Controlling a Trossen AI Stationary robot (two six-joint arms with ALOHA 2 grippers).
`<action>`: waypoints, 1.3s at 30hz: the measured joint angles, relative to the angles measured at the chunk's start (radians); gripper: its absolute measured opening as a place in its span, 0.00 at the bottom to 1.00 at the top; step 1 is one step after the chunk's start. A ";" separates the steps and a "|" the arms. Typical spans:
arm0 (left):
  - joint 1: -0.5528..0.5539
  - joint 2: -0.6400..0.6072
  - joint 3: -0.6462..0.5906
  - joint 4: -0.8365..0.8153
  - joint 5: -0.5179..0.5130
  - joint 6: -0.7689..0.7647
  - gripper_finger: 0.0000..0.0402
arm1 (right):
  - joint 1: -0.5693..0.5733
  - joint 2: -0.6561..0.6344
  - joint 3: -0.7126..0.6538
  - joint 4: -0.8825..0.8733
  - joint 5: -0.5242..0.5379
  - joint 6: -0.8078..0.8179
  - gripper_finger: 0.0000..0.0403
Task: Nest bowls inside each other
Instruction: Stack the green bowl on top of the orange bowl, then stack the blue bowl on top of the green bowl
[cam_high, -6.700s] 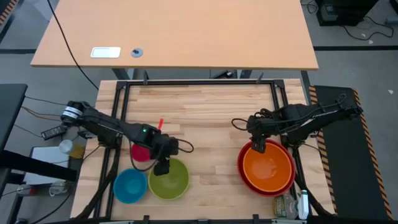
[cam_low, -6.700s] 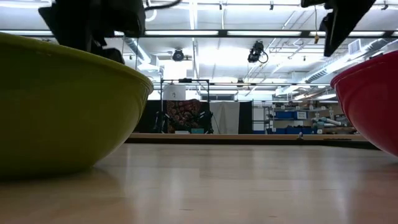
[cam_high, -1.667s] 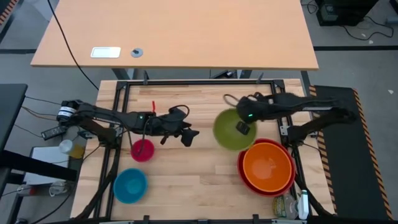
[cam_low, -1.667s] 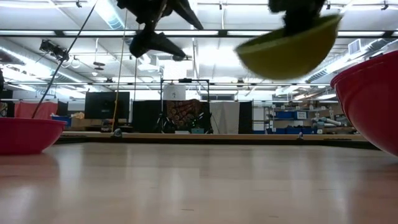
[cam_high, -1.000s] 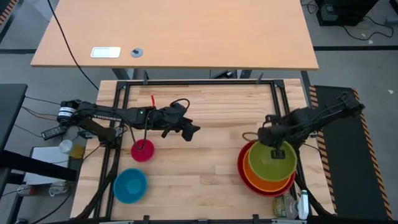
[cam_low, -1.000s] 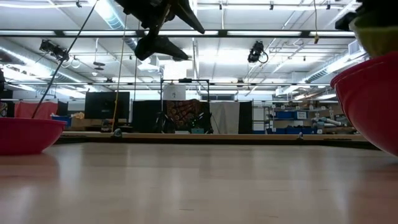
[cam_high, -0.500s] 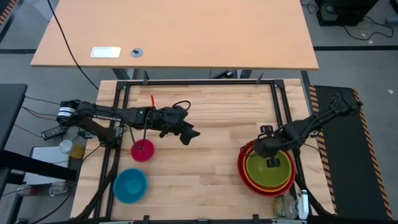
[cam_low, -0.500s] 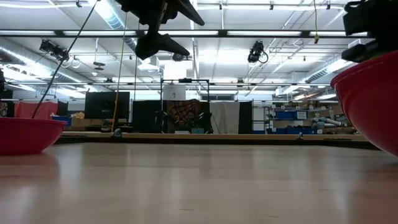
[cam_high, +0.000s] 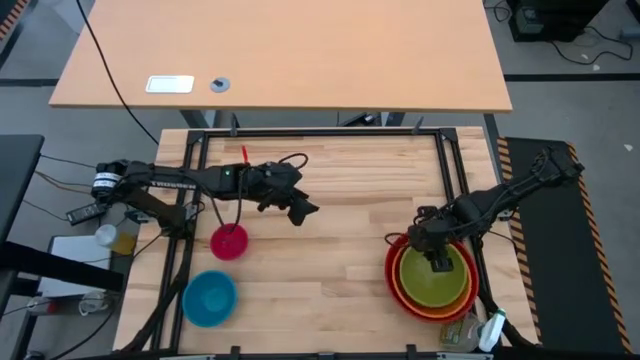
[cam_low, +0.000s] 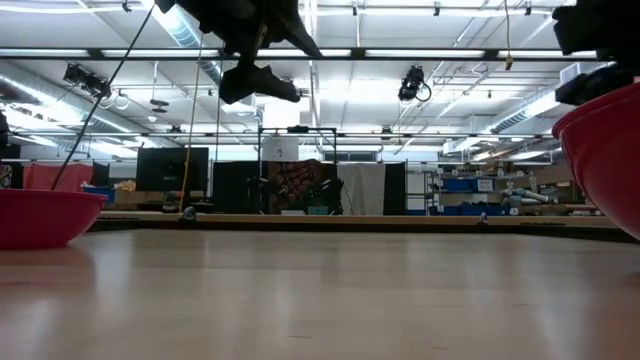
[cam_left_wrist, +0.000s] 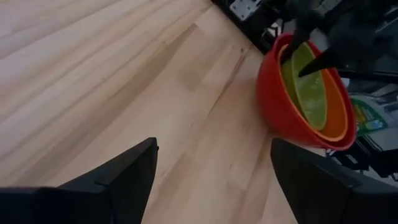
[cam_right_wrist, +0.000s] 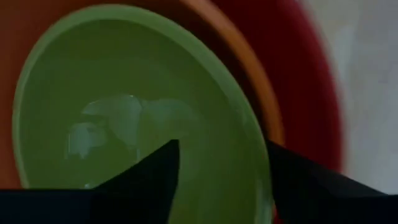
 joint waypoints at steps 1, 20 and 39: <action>0.007 0.000 0.000 -0.013 0.010 0.008 0.79 | -0.005 0.000 0.016 -0.015 0.013 0.000 0.63; 0.092 -0.045 0.000 -0.719 0.311 0.483 0.77 | -0.043 -0.002 0.289 -0.195 0.221 0.146 0.80; -0.475 -0.037 0.000 -0.864 0.386 0.651 0.60 | -0.045 0.026 0.288 -0.166 0.278 0.245 0.70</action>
